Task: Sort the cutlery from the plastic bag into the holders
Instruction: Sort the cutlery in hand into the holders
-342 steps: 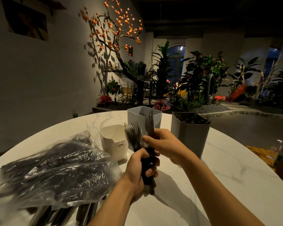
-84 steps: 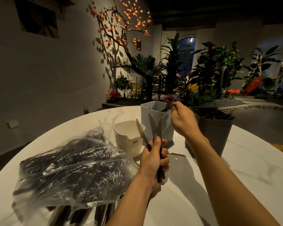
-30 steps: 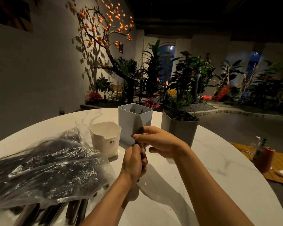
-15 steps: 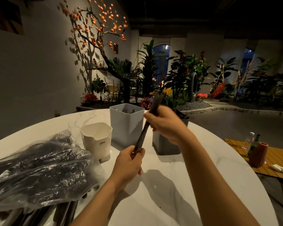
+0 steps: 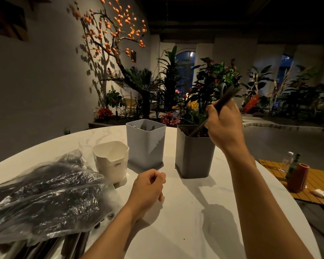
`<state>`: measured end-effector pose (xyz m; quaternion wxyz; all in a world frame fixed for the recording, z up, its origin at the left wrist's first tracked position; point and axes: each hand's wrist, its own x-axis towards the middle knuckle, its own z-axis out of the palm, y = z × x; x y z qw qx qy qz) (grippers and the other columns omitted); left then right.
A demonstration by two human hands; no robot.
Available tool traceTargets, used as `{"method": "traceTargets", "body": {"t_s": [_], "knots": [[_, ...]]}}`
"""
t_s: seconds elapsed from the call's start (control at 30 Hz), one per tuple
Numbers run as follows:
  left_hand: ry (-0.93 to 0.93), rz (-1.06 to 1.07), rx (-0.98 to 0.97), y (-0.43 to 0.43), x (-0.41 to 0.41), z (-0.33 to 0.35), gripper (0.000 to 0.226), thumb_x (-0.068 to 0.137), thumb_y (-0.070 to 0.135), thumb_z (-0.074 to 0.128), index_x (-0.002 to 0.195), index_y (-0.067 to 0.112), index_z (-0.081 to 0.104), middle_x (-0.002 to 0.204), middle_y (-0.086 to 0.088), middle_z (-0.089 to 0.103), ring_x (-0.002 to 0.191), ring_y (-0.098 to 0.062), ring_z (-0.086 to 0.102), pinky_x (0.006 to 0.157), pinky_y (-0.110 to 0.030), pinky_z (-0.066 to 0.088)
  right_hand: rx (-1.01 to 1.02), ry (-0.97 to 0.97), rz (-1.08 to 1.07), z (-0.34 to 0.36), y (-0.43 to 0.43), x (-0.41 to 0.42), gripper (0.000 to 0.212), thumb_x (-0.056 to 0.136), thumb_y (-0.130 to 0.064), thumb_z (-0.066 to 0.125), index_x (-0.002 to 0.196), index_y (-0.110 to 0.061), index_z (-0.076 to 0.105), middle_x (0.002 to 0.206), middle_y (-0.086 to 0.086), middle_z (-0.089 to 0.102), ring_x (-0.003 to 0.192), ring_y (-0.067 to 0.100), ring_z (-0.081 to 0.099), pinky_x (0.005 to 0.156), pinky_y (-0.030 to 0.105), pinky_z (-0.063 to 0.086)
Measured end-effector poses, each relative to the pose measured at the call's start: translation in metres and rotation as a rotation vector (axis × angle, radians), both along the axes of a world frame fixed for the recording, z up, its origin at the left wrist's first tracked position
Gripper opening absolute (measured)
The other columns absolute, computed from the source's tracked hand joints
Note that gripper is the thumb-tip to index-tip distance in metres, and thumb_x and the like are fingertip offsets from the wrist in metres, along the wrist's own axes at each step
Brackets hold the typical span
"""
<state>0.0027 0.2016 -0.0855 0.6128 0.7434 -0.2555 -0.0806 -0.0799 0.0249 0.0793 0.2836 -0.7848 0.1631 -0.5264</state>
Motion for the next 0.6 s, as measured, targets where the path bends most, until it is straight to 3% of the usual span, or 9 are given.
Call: {"method": "traceTargets", "body": {"t_s": [0.07,0.17,0.3,0.43,0.6], "knots": [[-0.006,0.006,0.008,0.000,0.001,-0.001,0.033,0.102,0.037,0.056,0.087,0.010,0.065,0.063,0.004,0.063,0.054,-0.010,0.062,0.057,-0.022,0.048,-0.041,0.055,-0.057,-0.003,-0.004,0.002,0.025,0.104,-0.023,0.051,0.121,-0.005,0.056,0.119,0.008,0.051,0.096,0.014,0.050,0.070,0.007,0.044],[-0.010,0.018,0.021,-0.002,0.001,0.000,0.032,0.102,0.037,0.056,0.088,0.011,0.065,0.066,0.002,0.065,0.054,-0.011,0.062,0.058,-0.021,0.050,-0.010,0.158,-0.049,-0.016,-0.008,0.011,0.028,0.104,-0.025,0.050,0.122,-0.003,0.056,0.121,0.012,0.052,0.096,0.018,0.053,0.083,0.028,0.053],[0.009,0.008,0.002,-0.002,-0.001,0.001,0.029,0.102,0.035,0.056,0.091,0.010,0.066,0.069,-0.001,0.064,0.055,-0.012,0.062,0.056,-0.019,0.051,-0.006,0.409,-0.135,-0.044,-0.008,0.023,0.036,0.103,-0.038,0.049,0.126,-0.010,0.054,0.125,0.013,0.051,0.115,0.031,0.050,0.100,0.048,0.047],[0.017,0.012,0.020,-0.002,0.000,0.001,0.028,0.103,0.036,0.055,0.091,0.013,0.066,0.068,0.000,0.064,0.058,-0.016,0.063,0.058,-0.023,0.053,-0.009,0.581,-0.181,-0.050,-0.002,0.021,0.043,0.102,-0.046,0.049,0.130,-0.013,0.049,0.138,0.011,0.035,0.128,0.034,0.030,0.103,0.049,0.041],[0.003,0.010,0.003,-0.001,-0.002,0.002,0.028,0.103,0.033,0.056,0.089,0.012,0.067,0.067,0.002,0.063,0.060,-0.012,0.060,0.057,-0.018,0.048,-0.027,0.556,-0.175,-0.046,-0.001,0.015,0.054,0.093,-0.057,0.060,0.125,-0.016,0.050,0.135,0.011,0.038,0.129,0.034,0.031,0.103,0.050,0.040]]}}
